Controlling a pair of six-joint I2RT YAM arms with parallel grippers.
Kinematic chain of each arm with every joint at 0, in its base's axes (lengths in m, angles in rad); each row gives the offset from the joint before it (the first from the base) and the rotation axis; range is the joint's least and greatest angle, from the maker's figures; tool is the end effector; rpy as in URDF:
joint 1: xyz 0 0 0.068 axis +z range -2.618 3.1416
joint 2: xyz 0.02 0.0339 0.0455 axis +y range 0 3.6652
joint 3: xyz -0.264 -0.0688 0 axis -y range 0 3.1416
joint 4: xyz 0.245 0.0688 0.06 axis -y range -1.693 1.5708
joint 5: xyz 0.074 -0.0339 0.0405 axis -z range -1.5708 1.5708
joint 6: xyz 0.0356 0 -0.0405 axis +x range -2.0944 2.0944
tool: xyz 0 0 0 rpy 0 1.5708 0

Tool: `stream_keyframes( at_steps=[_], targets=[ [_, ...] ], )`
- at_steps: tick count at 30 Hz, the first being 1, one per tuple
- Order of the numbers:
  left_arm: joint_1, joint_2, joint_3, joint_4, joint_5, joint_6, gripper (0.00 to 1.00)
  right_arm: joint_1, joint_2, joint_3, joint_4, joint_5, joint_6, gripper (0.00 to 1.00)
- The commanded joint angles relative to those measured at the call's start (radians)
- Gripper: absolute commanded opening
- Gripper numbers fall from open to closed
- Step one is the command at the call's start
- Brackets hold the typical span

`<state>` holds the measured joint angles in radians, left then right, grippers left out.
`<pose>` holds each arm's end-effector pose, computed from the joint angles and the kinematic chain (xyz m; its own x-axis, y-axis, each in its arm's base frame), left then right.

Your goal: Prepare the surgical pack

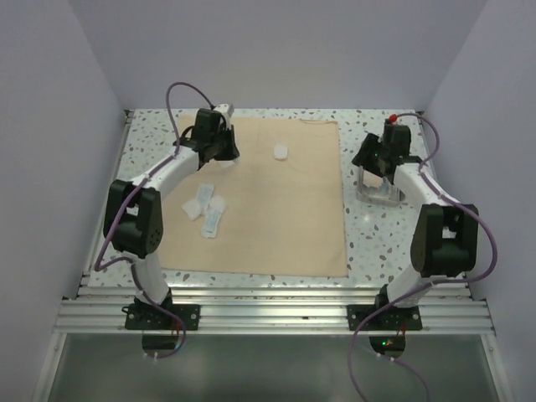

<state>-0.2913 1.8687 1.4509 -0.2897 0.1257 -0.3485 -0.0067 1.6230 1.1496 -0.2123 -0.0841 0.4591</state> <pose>0.4095 -0.1274 0.2503 -0.7136 -0.1397 -0.6865 0.1410 0.9312 -0.3361 0.3639 0.0006 0.2495 -0.5935 0.4456 -0.6703 0.2283 0.8918 0.3907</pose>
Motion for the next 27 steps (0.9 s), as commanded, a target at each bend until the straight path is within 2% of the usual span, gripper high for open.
stream_keyframes(
  at_steps=[1,5,10,17,20,24,27],
  targets=[
    [-0.052,-0.062,0.005,0.076,0.089,-0.029,0.00,0.023,0.069,0.079,-0.101,0.084,-0.083,0.53],
    [-0.086,-0.080,0.012,0.093,0.104,-0.040,0.00,0.060,0.129,0.116,-0.153,0.159,-0.120,0.40],
    [-0.091,-0.086,0.025,0.078,0.114,-0.037,0.00,0.082,0.132,0.093,-0.173,0.199,-0.123,0.39],
    [-0.098,-0.120,-0.009,0.086,0.140,-0.035,0.00,0.113,0.077,-0.028,-0.156,0.285,-0.108,0.39],
    [-0.100,-0.151,-0.033,0.093,0.140,-0.033,0.00,0.114,0.015,-0.089,-0.116,0.282,-0.109,0.41],
    [-0.100,-0.178,-0.044,0.092,0.135,-0.027,0.00,0.114,-0.014,-0.077,-0.137,0.271,-0.125,0.42],
    [-0.100,-0.189,-0.049,0.089,0.138,-0.026,0.00,0.114,-0.002,-0.068,-0.154,0.256,-0.132,0.33]
  ],
)
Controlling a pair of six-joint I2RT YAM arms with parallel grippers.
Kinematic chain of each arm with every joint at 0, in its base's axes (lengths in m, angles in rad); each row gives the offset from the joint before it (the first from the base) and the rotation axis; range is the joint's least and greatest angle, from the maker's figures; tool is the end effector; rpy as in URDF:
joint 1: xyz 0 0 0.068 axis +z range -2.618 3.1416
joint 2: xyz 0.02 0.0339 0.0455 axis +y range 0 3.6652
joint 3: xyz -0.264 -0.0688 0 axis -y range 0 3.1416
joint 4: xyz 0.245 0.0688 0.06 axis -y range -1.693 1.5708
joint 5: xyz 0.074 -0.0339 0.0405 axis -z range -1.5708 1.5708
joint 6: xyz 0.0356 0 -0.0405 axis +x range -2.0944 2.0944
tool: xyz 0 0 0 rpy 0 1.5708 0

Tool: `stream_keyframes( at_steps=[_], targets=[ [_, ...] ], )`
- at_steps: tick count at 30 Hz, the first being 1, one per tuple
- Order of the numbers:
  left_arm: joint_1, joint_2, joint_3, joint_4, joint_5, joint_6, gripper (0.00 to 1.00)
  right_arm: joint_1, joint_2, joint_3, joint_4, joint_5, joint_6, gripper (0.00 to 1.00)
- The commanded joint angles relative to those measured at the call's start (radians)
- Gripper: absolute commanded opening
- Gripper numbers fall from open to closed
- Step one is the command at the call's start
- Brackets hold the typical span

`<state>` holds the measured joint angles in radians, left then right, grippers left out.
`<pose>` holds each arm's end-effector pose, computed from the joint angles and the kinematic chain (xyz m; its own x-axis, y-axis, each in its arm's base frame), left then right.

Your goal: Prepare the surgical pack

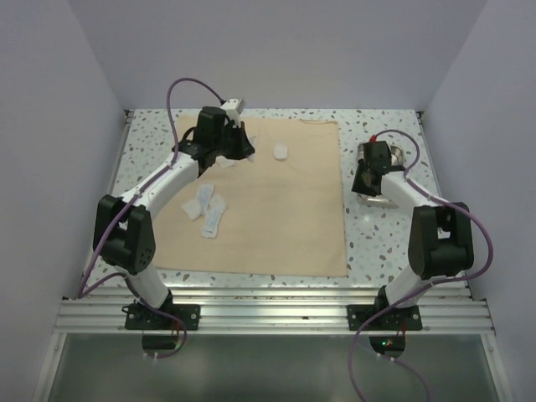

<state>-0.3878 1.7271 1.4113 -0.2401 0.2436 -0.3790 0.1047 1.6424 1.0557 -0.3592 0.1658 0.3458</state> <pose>0.3715 -0.1610 0.2979 -0.6598 -0.1183 -0.7421 0.3364 0.8365 -0.4325 0.3387 0.0297 0.2027 -0.7612 0.2561 -0.5957 0.2668 0.9610 0.0724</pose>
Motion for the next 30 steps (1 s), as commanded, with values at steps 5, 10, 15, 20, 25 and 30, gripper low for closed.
stream_keyframes(
  at_steps=[5,10,15,20,25,30],
  targets=[
    [-0.003,-0.054,-0.018,0.044,0.031,0.003,0.00,0.009,0.023,0.029,-0.032,-0.005,-0.034,0.34],
    [-0.006,-0.052,-0.021,0.042,0.039,0.005,0.00,0.015,0.039,-0.003,-0.012,-0.020,-0.034,0.30],
    [-0.010,-0.050,-0.020,0.044,0.043,0.003,0.00,0.056,0.013,-0.037,-0.020,-0.020,-0.031,0.22],
    [-0.031,-0.034,-0.017,0.055,0.054,-0.008,0.00,0.122,-0.062,-0.095,-0.040,-0.003,-0.022,0.19],
    [-0.068,0.000,-0.003,0.071,0.057,-0.023,0.00,0.151,-0.159,-0.177,-0.063,-0.018,-0.013,0.19],
    [-0.115,0.048,0.026,0.094,0.059,-0.037,0.00,0.176,-0.237,-0.223,-0.122,-0.022,-0.010,0.24]
  ],
)
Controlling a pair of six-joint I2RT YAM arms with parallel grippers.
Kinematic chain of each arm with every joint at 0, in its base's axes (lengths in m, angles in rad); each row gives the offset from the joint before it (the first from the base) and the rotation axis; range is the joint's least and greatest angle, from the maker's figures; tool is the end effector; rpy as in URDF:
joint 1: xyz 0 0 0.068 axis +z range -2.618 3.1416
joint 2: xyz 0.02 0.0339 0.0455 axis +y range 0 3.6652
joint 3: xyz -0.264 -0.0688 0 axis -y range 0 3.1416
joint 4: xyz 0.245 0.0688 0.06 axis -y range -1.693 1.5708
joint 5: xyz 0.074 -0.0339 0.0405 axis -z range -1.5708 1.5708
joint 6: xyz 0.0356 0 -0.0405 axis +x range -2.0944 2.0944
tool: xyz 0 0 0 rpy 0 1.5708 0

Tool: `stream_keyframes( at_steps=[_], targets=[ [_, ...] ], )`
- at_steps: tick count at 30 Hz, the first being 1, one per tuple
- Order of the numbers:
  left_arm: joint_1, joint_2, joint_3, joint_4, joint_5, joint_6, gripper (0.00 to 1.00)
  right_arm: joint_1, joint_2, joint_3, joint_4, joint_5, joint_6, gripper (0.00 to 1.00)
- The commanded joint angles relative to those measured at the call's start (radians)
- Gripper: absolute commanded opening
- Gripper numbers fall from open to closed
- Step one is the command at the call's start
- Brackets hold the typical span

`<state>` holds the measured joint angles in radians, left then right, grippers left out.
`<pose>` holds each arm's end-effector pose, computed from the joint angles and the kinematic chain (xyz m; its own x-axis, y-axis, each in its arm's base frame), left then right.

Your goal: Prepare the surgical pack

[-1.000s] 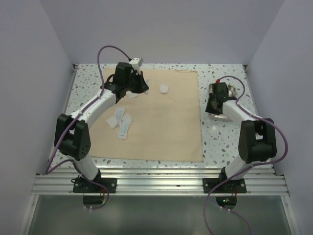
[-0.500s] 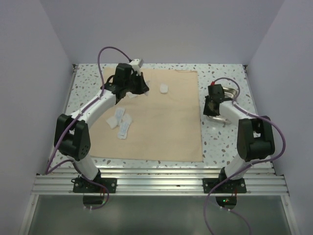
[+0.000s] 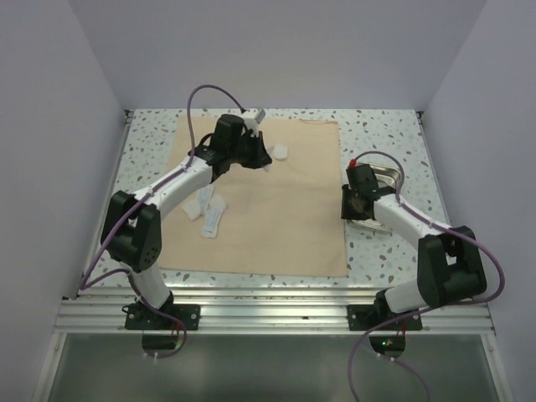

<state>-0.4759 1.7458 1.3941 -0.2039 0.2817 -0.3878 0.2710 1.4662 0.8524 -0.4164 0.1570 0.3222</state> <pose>0.3586 -0.1960 0.2883 -0.6798 -0.0583 -0.7310 0.4245 0.7817 -0.4570 0.2746 0.0705 0.1904 -0.8428 0.0905 -0.5306 0.0843 0.9958 0.0358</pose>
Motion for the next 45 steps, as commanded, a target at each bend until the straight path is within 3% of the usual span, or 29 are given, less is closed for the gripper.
stream_keyframes(
  at_steps=[1,3,6,12,17,21,26,29,35,40,45],
  targets=[
    [-0.036,0.038,0.049,0.064,0.025,-0.031,0.00,0.010,-0.093,-0.024,-0.073,-0.007,0.017,0.33],
    [-0.071,0.079,0.078,0.083,0.037,-0.045,0.00,0.010,-0.130,-0.016,-0.097,0.006,0.029,0.49],
    [-0.128,0.142,0.112,0.128,0.066,-0.074,0.00,0.010,-0.208,0.023,-0.134,0.035,0.047,0.56],
    [-0.255,0.262,0.123,0.420,0.114,-0.192,0.00,-0.015,-0.389,0.100,-0.163,0.180,0.109,0.56],
    [-0.352,0.440,0.223,0.592,0.151,-0.267,0.00,-0.044,-0.463,0.137,-0.177,0.263,0.164,0.54],
    [-0.415,0.552,0.337,0.678,0.178,-0.318,0.00,-0.064,-0.501,0.152,-0.168,0.294,0.178,0.52],
    [-0.454,0.708,0.494,0.635,0.183,-0.329,0.00,-0.098,-0.514,0.168,-0.160,0.270,0.161,0.52],
    [-0.461,0.800,0.658,0.551,0.212,-0.338,0.28,-0.121,-0.515,0.160,-0.154,0.239,0.155,0.51],
    [-0.467,0.756,0.658,0.445,0.123,-0.238,0.68,-0.168,-0.523,0.139,-0.142,0.193,0.143,0.52],
    [-0.469,0.681,0.649,0.336,0.036,-0.129,0.77,-0.184,-0.538,0.122,-0.128,0.190,0.150,0.51],
    [-0.466,0.532,0.539,0.299,-0.065,0.006,0.84,-0.187,-0.543,0.106,-0.111,0.173,0.159,0.51]
  ],
)
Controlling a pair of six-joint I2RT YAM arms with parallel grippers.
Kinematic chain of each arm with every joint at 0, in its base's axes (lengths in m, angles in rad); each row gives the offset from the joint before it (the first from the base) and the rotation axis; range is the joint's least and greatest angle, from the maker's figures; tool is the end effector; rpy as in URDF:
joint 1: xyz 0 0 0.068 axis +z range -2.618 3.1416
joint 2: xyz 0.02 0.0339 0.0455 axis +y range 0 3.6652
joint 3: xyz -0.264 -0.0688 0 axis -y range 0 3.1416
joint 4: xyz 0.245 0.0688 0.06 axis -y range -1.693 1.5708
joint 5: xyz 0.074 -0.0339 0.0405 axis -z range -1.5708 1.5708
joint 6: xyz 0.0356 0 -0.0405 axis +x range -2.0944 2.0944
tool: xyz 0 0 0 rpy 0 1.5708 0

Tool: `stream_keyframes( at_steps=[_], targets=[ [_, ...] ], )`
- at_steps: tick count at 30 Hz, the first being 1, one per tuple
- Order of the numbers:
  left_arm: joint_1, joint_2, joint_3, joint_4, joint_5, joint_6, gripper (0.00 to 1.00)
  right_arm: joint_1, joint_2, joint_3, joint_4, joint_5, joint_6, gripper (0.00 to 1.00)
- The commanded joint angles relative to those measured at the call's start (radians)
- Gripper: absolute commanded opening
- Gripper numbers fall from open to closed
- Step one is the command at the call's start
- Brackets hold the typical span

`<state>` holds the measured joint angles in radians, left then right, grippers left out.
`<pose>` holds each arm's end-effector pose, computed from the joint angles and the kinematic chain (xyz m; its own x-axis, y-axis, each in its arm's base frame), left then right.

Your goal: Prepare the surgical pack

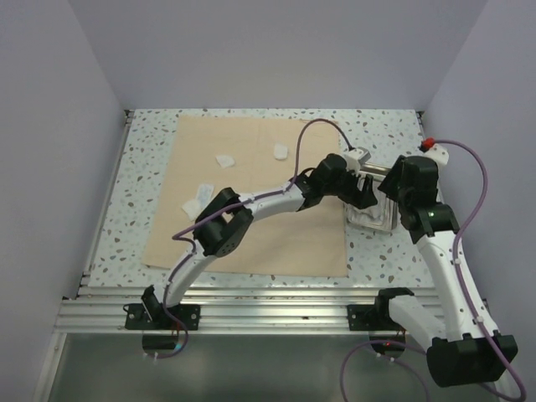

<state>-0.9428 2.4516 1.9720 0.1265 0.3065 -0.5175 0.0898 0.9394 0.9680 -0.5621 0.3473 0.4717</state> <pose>0.3262 -0.4675 0.1844 -0.6405 0.0794 -0.7638 0.7145 0.4261 -0.5549 0.2002 0.0059 0.3389 -0.3569 0.3969 -0.8457 0.4150 0.8784 0.2371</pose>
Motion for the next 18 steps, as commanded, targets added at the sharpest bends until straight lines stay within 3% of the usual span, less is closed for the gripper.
stream_keyframes(
  at_steps=[1,6,10,13,18],
  targets=[
    [0.004,-0.236,-0.053,-0.053,-0.137,0.161,0.88,-0.007,-0.013,-0.012,0.037,-0.022,0.008,0.51],
    [0.073,-0.413,-0.182,-0.109,-0.283,0.258,0.92,-0.009,0.002,-0.035,0.067,-0.060,0.011,0.51],
    [0.230,-0.453,-0.176,-0.334,-0.382,0.228,0.93,-0.010,0.064,-0.043,0.094,-0.128,0.013,0.51],
    [0.350,-0.450,-0.197,-0.416,-0.412,0.203,0.93,-0.009,0.134,-0.042,0.155,-0.232,-0.007,0.51],
    [0.518,-0.463,-0.315,-0.381,-0.370,0.160,0.92,0.031,0.349,0.034,0.274,-0.490,-0.001,0.53]
  ],
)
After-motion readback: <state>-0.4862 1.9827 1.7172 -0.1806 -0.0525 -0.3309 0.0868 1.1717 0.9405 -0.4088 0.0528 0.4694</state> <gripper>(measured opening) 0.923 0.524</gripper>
